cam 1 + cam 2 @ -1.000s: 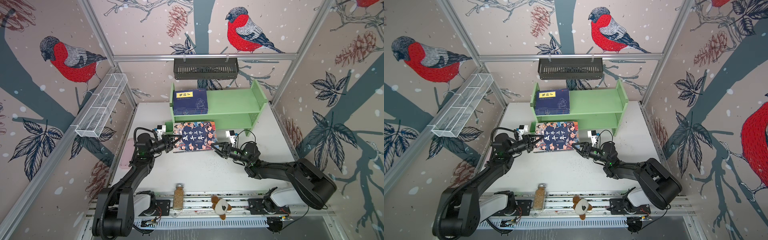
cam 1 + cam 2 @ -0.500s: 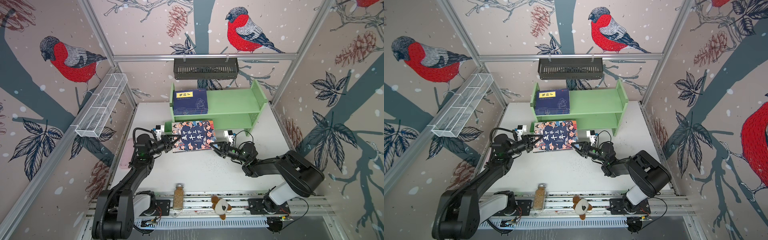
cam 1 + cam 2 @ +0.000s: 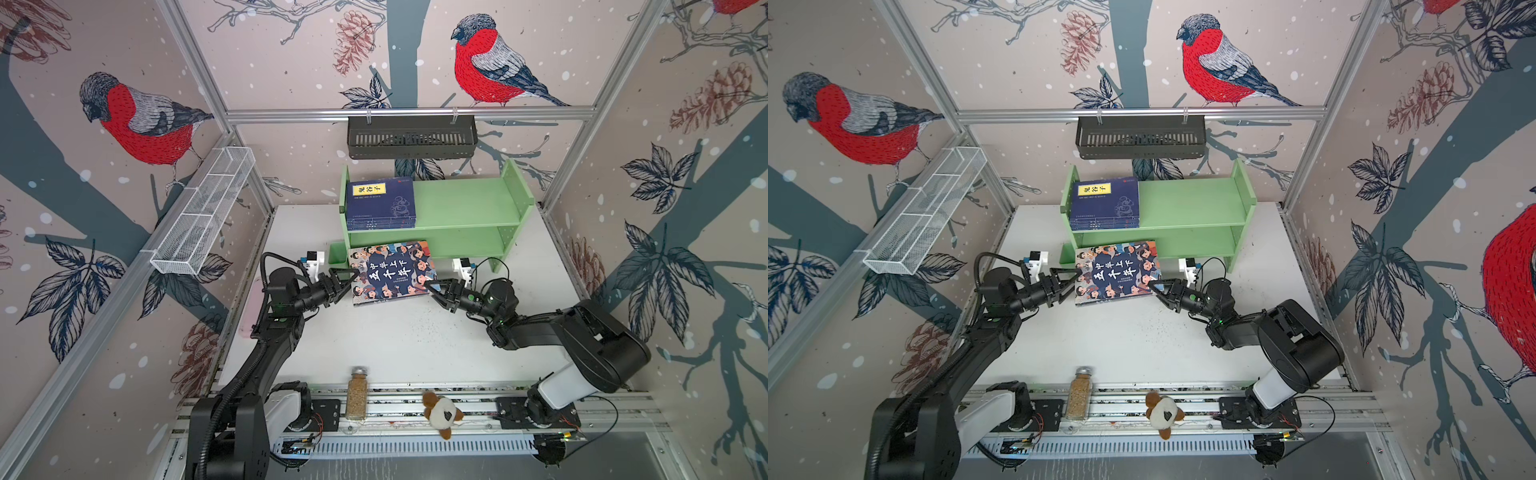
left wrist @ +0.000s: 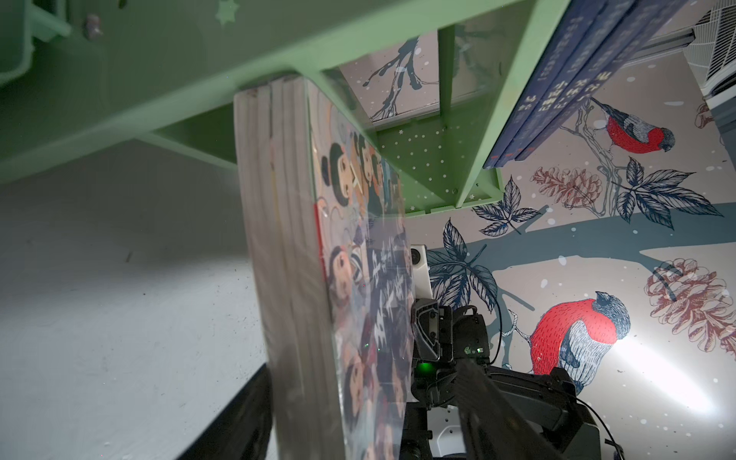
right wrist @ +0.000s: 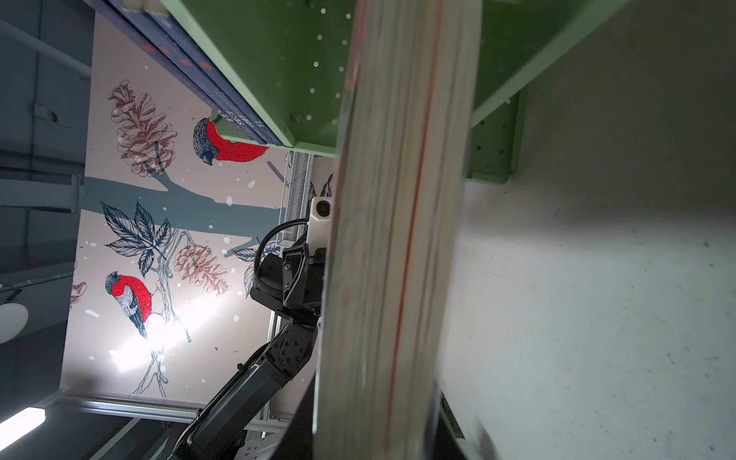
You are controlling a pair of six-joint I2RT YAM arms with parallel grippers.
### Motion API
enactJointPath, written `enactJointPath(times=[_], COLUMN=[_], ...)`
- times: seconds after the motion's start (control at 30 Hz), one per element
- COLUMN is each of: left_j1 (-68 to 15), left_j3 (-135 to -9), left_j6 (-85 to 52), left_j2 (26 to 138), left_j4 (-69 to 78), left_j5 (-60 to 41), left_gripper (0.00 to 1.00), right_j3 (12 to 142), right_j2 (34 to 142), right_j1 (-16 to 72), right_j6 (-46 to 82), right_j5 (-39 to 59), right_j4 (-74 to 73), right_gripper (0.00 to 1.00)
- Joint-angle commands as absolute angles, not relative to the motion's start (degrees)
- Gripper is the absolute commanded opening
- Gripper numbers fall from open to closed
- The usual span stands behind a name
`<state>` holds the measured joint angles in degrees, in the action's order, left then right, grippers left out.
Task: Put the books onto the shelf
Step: 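Push the held book with both grippers under the shelf's upper tier, then slide the book farther into the lower shelf space with both grippers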
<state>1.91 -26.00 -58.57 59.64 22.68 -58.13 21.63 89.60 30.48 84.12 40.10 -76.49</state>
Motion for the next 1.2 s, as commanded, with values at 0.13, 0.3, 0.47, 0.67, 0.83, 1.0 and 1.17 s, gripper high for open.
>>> enactJointPath(times=[0.13, 0.3, 0.47, 0.67, 0.83, 1.0, 1.17], left_j1=[4.36, 4.92, 5.1, 5.27, 5.36, 5.45, 5.62], left_j3=[-27.64, -27.16, -27.33, -27.32, -27.34, -27.33, -27.33], left_j6=[-50.8, -50.65, -50.71, -50.8, -50.85, -50.8, -50.71], left_j2=[56.58, 55.73, 55.06, 54.84, 54.56, 54.13, 53.74], left_j4=[15.4, 15.07, 15.38, 15.73, 15.64, 15.56, 15.39], left_j5=[-55.79, -55.46, -55.62, -55.59, -55.56, -55.46, -55.39], left_gripper=[0.73, 0.73, 0.73, 0.74, 0.74, 0.74, 0.75], right_j3=[22.99, 24.25, 24.78, 26.47, 28.58, 30.55, 32.12], right_j2=[90.15, 90.66, 90.59, 90.35, 90.9, 93.16, 95.99], right_j1=[28.24, 27.87, 27.47, 26.73, 26.72, 26.72, 26.63], right_j6=[83.76, 84.11, 84.3, 84.04, 82.8, 82.58, 83.66], right_j5=[37.54, 37.75, 37.6, 37.67, 37.36, 37.29, 36.76], right_j4=[-82.97, -83.43, -83.61, -82.36, -80.0, -79.8, -81.46], right_gripper=[0.0, 0.0, 0.0, 0.0, 0.0, 0.0, 0.0])
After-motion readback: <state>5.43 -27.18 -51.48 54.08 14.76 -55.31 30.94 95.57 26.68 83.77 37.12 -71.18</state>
